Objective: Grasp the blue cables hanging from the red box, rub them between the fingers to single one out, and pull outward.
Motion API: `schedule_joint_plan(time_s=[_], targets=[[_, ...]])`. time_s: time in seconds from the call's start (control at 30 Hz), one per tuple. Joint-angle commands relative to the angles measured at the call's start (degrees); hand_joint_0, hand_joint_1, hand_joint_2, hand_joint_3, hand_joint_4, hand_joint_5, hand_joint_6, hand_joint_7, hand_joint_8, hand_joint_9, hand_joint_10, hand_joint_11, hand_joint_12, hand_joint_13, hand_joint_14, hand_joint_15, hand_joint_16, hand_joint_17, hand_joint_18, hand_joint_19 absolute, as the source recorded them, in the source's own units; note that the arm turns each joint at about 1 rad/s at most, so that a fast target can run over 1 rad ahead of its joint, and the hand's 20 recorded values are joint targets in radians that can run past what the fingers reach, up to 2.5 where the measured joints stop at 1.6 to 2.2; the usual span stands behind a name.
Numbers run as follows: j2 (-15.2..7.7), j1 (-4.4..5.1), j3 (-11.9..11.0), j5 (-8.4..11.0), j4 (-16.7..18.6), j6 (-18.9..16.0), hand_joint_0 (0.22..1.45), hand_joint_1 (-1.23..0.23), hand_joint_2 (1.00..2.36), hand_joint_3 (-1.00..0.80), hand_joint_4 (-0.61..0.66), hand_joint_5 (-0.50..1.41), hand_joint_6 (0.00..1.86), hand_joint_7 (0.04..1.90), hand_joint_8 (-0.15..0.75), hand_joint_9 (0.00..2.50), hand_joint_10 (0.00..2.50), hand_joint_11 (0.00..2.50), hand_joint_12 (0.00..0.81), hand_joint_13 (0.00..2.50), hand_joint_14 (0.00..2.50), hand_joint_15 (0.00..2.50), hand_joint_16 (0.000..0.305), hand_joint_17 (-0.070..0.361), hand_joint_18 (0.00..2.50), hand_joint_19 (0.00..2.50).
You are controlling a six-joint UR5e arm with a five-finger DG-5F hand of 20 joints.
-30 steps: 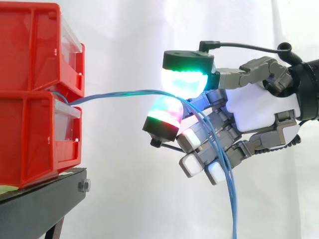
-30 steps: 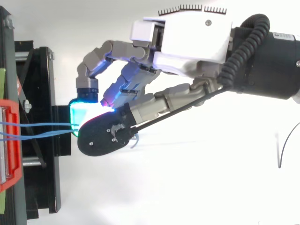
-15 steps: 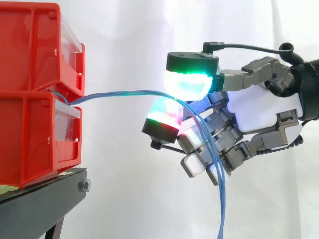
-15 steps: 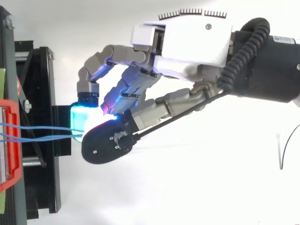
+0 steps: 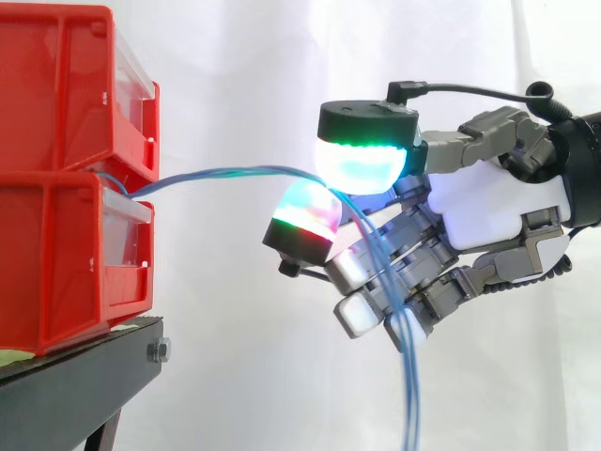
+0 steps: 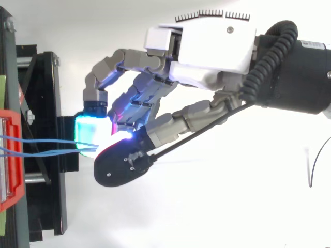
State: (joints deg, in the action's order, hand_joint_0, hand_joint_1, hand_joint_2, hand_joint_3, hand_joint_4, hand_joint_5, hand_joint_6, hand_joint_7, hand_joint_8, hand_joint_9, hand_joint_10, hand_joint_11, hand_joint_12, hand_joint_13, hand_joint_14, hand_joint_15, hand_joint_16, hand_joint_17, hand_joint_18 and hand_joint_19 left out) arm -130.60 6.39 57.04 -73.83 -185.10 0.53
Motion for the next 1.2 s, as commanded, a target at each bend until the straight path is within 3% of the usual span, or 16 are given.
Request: schedule_joint_plan(time_s=[0.0,0.07,0.2,0.43,0.57,0.63,0.77,0.9,1.03,1.17], targets=[[0.0,0.03,0.0,0.09,0.0,0.0,0.75,-0.91,1.01,-0.38,0.03,-0.28,0.85,0.9,0.272,0.62,0.02,0.76,0.384,0.72,0.02,0.51,0.058,0.13,0.78,0.55],[0.0,-0.06,0.0,0.09,0.0,-0.2,0.69,-0.93,1.0,-0.5,0.05,-0.28,0.85,0.9,0.274,0.6,0.02,0.76,0.385,0.72,0.02,0.51,0.058,0.13,0.78,0.55],[0.0,0.03,0.0,0.09,-0.2,-0.7,0.58,-0.85,1.0,-0.5,0.12,-0.25,0.86,0.91,0.305,0.68,0.02,0.77,0.403,0.77,0.02,0.53,0.058,0.131,0.8,0.61],[0.1,0.03,-0.9,0.09,-2.6,-1.0,0.52,-0.79,1.0,-0.5,0.15,-0.24,0.86,0.91,0.332,0.75,0.02,0.78,0.422,0.8,0.02,0.54,0.061,0.138,0.84,0.62],[0.1,0.03,-0.9,0.09,-2.8,-1.0,0.62,-0.8,1.0,-0.5,0.13,-0.23,0.87,0.94,0.321,0.77,0.02,0.78,0.404,0.81,0.02,0.54,0.058,0.13,0.82,0.62],[0.1,0.03,-0.9,0.09,-2.8,-0.9,0.68,-0.79,1.01,-0.36,0.13,-0.23,0.88,0.95,0.319,0.78,0.02,0.78,0.404,0.82,0.02,0.54,0.057,0.129,0.84,0.62],[0.1,0.03,-1.0,0.09,-2.8,-0.9,0.68,-0.79,1.02,-0.2,0.1,-0.23,0.89,0.97,0.322,0.8,0.02,0.78,0.402,0.84,0.02,0.54,0.057,0.128,0.85,0.62],[0.1,0.03,-1.0,0.09,-2.9,-0.9,0.69,-0.78,1.02,-0.2,0.09,-0.23,0.9,0.93,0.323,0.82,0.02,0.8,0.399,0.86,0.02,0.55,0.057,0.128,0.87,0.63],[0.1,0.03,-0.9,0.09,-2.9,-0.9,0.74,-0.83,1.02,-0.22,-0.04,-0.23,0.89,0.95,0.321,0.86,0.01,0.8,0.391,0.89,0.02,0.55,0.055,0.124,0.87,0.62],[0.2,0.03,-0.9,0.09,-2.9,-0.9,0.78,-0.85,1.02,-0.27,-0.01,-0.23,0.9,0.96,0.313,0.87,0.02,0.8,0.386,0.89,0.02,0.55,0.054,0.122,0.86,0.62]])
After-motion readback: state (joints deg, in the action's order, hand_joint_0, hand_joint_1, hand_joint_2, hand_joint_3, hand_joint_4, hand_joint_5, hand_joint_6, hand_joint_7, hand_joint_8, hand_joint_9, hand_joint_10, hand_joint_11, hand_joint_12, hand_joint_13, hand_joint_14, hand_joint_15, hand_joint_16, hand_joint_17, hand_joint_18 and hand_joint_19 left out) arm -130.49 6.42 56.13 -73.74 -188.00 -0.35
